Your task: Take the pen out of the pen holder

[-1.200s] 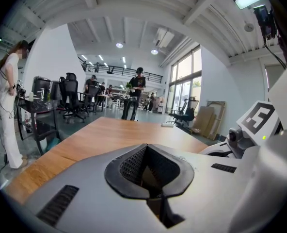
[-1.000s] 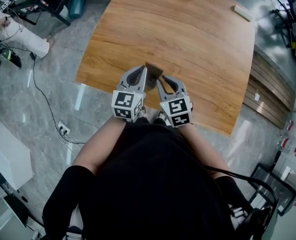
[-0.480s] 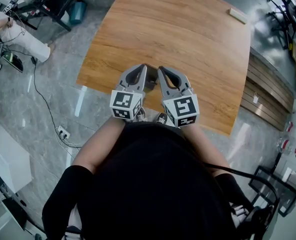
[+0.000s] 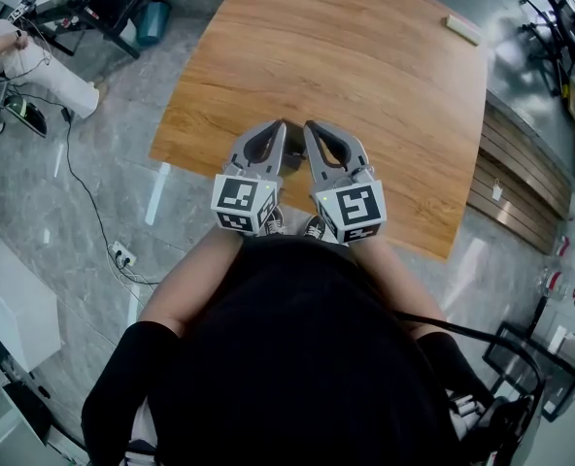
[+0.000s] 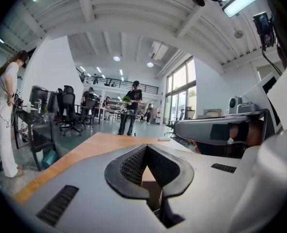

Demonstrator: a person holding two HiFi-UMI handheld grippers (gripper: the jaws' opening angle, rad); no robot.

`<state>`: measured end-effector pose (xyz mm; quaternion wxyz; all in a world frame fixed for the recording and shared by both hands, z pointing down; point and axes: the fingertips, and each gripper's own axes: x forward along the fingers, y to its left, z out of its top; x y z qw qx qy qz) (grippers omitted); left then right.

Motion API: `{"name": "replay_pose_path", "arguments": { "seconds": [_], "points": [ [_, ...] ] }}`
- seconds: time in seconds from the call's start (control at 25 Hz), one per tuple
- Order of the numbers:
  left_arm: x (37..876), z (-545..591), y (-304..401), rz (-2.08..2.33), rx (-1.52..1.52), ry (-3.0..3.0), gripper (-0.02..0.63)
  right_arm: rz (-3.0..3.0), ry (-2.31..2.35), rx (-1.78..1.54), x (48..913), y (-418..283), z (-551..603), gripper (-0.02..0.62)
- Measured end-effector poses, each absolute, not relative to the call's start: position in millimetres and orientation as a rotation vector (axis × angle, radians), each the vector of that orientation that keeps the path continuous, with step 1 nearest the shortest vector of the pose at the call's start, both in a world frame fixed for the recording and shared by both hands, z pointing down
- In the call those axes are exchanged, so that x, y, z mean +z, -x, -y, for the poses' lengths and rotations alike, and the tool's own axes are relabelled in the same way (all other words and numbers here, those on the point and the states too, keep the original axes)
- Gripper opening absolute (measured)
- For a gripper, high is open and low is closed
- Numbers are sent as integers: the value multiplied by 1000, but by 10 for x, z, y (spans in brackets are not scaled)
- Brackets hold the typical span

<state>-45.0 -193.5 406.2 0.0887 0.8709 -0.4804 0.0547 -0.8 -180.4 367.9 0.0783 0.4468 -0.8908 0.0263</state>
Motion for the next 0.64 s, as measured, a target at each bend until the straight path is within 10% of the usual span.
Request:
{"name": "replay_pose_path", "arguments": {
  "seconds": [0.64],
  "points": [
    [4105, 1909, 488, 1431, 158, -2567, 0, 2677, -1331, 103, 3723, 37, 1762, 14]
  ]
}}
